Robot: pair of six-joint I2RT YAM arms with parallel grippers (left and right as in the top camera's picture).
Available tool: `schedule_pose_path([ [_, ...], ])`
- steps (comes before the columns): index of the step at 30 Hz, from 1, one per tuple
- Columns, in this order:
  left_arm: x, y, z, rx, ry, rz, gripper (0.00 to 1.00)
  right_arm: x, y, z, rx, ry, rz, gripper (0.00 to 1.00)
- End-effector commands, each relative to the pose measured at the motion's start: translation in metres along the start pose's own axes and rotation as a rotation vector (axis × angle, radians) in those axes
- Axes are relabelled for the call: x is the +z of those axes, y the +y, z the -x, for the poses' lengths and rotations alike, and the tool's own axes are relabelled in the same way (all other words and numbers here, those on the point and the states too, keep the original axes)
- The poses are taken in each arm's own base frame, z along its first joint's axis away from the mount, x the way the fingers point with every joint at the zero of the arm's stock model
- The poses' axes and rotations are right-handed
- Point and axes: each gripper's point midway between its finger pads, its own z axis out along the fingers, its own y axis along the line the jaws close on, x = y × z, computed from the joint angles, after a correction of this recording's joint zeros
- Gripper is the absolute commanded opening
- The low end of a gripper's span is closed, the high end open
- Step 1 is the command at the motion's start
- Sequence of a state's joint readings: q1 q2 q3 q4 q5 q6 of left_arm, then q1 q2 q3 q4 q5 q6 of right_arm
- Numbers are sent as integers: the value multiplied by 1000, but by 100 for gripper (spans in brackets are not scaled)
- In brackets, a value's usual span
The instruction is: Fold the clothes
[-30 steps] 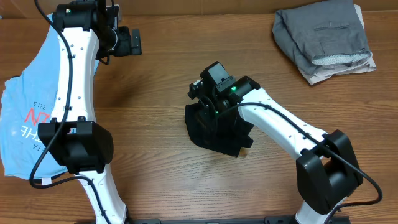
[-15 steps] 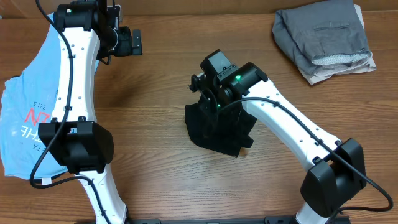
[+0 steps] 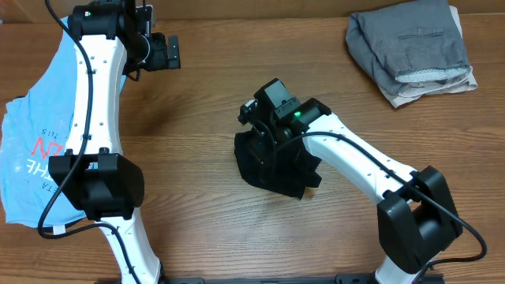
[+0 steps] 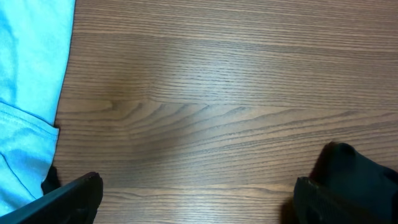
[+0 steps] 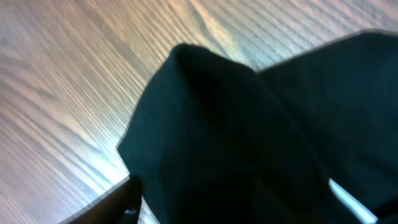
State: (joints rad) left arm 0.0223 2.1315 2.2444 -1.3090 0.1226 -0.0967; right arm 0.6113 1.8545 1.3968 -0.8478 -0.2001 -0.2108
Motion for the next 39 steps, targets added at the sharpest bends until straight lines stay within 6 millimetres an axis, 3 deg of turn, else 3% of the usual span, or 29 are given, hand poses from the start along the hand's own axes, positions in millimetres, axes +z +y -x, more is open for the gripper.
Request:
schedule_pose_path([
  [1,-7,3,1,17,-15,1,100,4,-7,-2,-21,12,-40,27],
  [4,-7,3,1,17,-16,1,100,0,-11,1,19,7,-45,5],
  [8,-7,3,1,17,-16,1,100,-10,-10,0,50,30,-42,4],
  [12,-7,3,1,17,-16,1,100,-22,-4,-12,123,105,-34,4],
  [20,-7,3,2,17,-17,1,100,-31,13,-76,371,365,-19,4],
  [31,-7,3,3,18,-21,1,100,1,15,-165,630,581,-81,4],
  [34,-7,3,5,19,-32,0,100,1,13,-159,627,562,-82,10],
  [36,-7,2,7,20,-39,-1,99,-6,11,-145,625,525,-78,23],
  [39,-7,2,8,20,-41,-1,100,-25,9,-120,609,462,-78,33],
])
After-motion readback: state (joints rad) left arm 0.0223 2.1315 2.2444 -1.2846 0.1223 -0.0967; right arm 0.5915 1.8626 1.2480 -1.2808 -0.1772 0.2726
